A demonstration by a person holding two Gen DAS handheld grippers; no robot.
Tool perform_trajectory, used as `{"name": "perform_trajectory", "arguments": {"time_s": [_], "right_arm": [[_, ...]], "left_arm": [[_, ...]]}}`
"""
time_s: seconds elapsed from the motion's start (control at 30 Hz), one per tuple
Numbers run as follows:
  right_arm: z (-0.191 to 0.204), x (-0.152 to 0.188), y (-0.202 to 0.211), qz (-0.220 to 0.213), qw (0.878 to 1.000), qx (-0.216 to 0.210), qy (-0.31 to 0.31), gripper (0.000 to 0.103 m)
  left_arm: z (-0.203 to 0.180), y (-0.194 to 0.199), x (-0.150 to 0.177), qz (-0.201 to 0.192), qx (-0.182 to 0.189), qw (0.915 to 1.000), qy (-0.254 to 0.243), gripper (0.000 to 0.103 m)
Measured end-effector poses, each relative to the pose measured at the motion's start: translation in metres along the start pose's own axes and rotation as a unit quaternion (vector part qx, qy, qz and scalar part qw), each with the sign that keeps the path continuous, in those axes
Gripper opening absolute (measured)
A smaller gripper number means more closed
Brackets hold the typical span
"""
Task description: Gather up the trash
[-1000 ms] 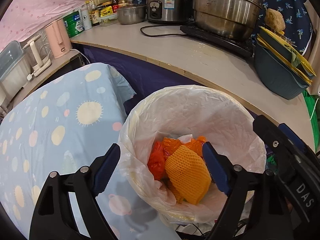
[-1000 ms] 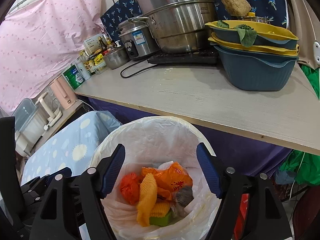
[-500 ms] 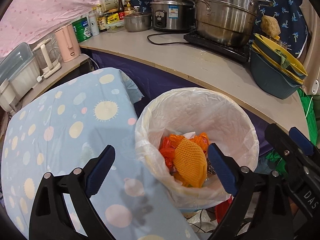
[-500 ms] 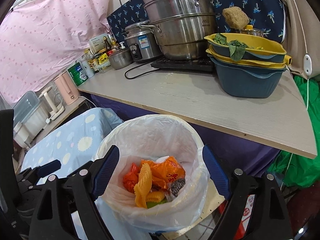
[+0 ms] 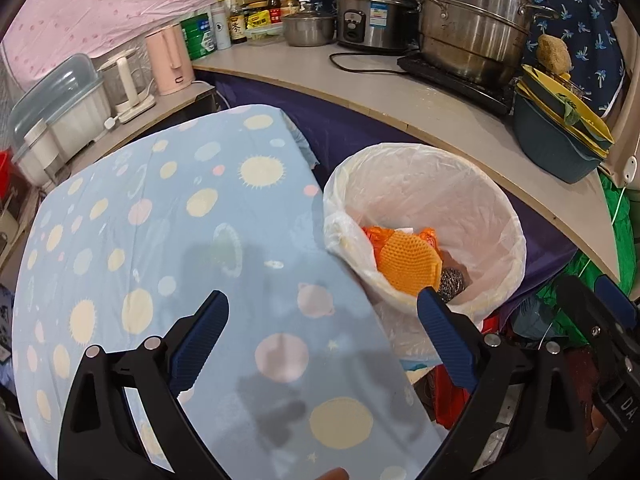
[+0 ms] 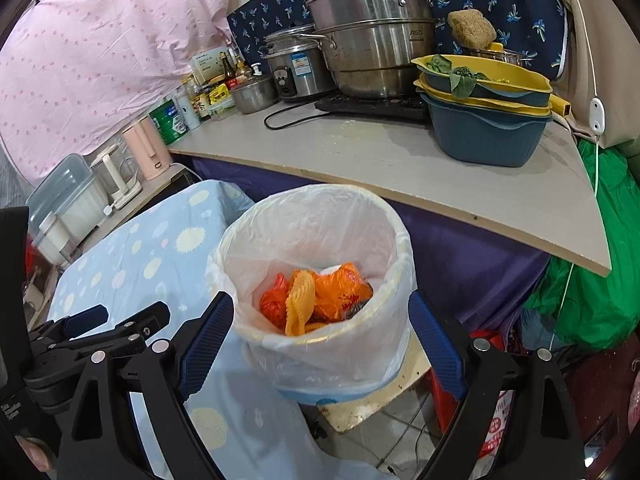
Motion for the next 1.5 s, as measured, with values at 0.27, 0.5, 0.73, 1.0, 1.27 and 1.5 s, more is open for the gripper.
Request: {"name": "perform_trajectory", "arguments": {"time_s": [0.27, 0.5, 0.73, 1.0, 1.27, 1.5], "right_arm": [[0.008, 0.017, 0.026, -0.006, 1.0, 0.008, 0.026, 0.096], [0.004, 0.023, 0.035, -0.001, 0.999, 0.024, 0.029, 0.096], [0.006, 0.024, 0.03, 0.016, 0.999, 0.033, 0.029, 0.096], [0.016, 0.012, 0.025, 0.012, 0.998, 0.053, 0.043, 0.096], [0.021, 0.008, 0.014, 0.022, 0.997, 0.062, 0.045, 0.096], [0.024, 0.012, 0.004, 0.034, 0.996, 0.065, 0.045, 0.096]], "left_arm": [[0.005, 0.019, 0.022, -0.002, -0.012, 0.9999, 0.006, 0.091], [0.011, 0.029, 0.037, 0.006, -0.026, 0.9996, 0.008, 0.091], [0.018, 0.037, 0.041, 0.013, -0.038, 0.9992, -0.002, 0.091], [0.019, 0.033, 0.027, 0.024, -0.03, 0.9992, -0.01, 0.091], [0.022, 0.02, 0.02, 0.036, -0.029, 0.9988, -0.015, 0.091], [0.024, 0.014, 0.02, 0.041, -0.032, 0.9985, -0.014, 0.091]]}}
Point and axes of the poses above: each gripper's, at about its wrist camera, not at the fingertips, and y roughly against the way its jaws point, z to its left, x to its underside, the point moved 3 cm from there along -y, roughly the way its jaws point, and after that the axes turned 9 degrees about -y, right-handed, at the moved point
